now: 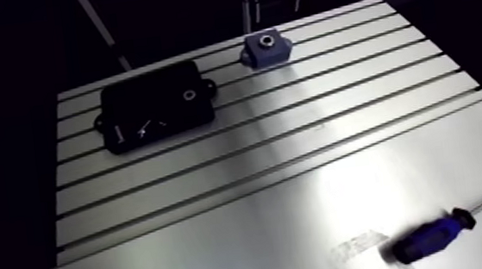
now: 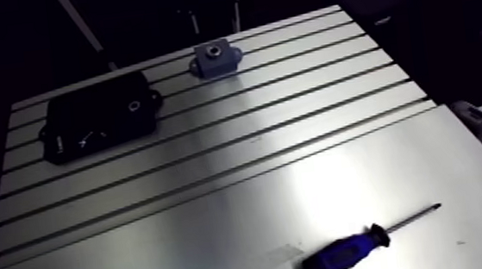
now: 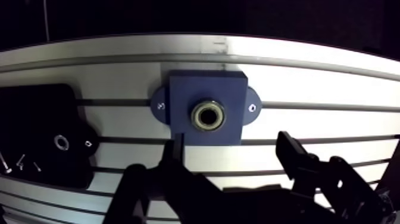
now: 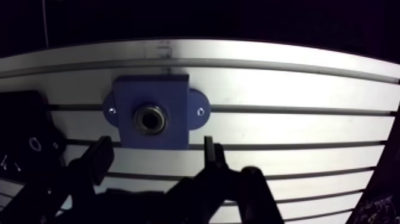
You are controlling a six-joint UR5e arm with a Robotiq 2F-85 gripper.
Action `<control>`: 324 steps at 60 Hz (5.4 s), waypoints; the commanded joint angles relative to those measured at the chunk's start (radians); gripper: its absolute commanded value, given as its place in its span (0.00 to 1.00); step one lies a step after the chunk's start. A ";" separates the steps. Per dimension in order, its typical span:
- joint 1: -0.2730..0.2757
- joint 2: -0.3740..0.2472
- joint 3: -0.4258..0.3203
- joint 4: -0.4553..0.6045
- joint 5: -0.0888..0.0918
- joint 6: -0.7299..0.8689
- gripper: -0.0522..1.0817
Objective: Pick up the bearing and press it into the housing until flush.
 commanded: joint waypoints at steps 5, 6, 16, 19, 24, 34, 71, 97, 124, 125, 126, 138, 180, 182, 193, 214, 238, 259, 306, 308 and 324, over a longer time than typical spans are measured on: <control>0.008 -0.003 0.009 0.005 0.005 -0.051 0.96; 0.008 -0.003 0.009 0.005 0.005 -0.051 0.96; 0.013 0.000 0.010 0.005 0.008 -0.058 0.97; 0.013 0.003 0.009 0.005 0.007 -0.049 0.98; 0.013 0.006 0.009 0.006 0.005 -0.048 0.99; 0.013 0.007 0.008 0.006 0.005 -0.047 0.99; 0.013 0.011 0.023 -0.001 0.004 -0.030 0.99; 0.013 0.019 0.048 -0.052 0.007 -0.032 0.99; 0.013 0.033 0.046 -0.053 0.018 -0.018 0.99; 0.013 0.033 0.046 -0.054 0.018 -0.018 0.99; 0.013 0.033 0.046 -0.054 0.018 -0.016 0.99; 0.013 0.040 0.042 -0.054 0.018 -0.015 0.99; 0.013 0.047 0.033 -0.069 0.019 -0.016 0.99; 0.013 0.047 0.033 -0.069 0.019 -0.016 0.99; 0.013 0.047 0.034 -0.069 0.021 -0.018 0.99; 0.013 0.045 0.037 -0.069 0.021 -0.018 0.99; 0.013 0.045 0.037 -0.071 0.016 -0.018 0.99; 0.013 0.046 0.042 -0.071 0.015 -0.016 0.99; 0.015 0.045 0.052 -0.072 0.018 -0.015 0.99; 0.015 0.045 0.053 -0.072 0.018 -0.015 0.99; 0.015 0.045 0.054 -0.073 0.011 -0.015 0.99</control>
